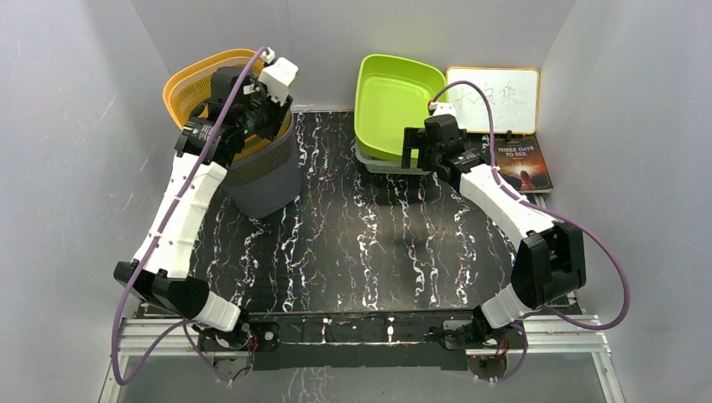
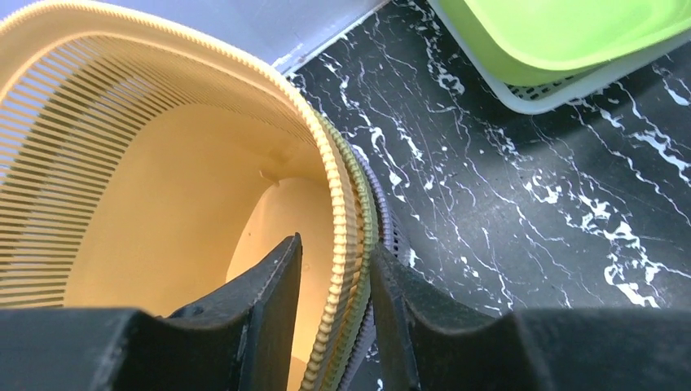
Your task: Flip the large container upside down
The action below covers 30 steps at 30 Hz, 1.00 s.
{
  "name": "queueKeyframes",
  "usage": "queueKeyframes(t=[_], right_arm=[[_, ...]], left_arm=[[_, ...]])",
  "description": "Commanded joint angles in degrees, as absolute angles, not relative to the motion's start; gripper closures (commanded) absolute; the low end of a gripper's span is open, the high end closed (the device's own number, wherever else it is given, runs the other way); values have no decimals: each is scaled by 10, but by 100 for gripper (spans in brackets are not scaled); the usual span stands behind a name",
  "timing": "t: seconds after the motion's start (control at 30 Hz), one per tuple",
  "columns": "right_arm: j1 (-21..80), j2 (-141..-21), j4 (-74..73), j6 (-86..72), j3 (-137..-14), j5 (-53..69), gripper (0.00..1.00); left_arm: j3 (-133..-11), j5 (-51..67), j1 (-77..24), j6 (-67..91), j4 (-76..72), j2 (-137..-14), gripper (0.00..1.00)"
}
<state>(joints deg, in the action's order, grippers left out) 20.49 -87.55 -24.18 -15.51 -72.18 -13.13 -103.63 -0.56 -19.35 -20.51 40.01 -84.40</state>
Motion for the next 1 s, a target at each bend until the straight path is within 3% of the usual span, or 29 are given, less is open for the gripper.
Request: queueKeyframes(t=[0.0,0.27,0.47,0.53,0.63,0.83,0.97], right_arm=[[202,-847,-224,-160,-719,-130,2],[202,-848,-225,-165,-712,-129,2],[202,-850,-227,-166,-710,-127,2],[202,-851,-228,-165,-711,-127,2],[202,-852,-229,-164,-711,-130,2],[202,-853,-231,-158,-711,-139,2],[202,-853,-232,-155,-708,-140,2]], left_arm=[[-1112,-77,-190,-193,361,-826,100],[-1135,-99,-190,-187,307,-814,100],[-1145,-35,-190,-206,428,-852,99],[-1163,-15,-190,-206,459,-867,76],[-1188,19,-190,-191,493,-883,59],[-1218,67,-189,-171,541,-914,53],[-1198,33,-187,-170,522,-918,59]])
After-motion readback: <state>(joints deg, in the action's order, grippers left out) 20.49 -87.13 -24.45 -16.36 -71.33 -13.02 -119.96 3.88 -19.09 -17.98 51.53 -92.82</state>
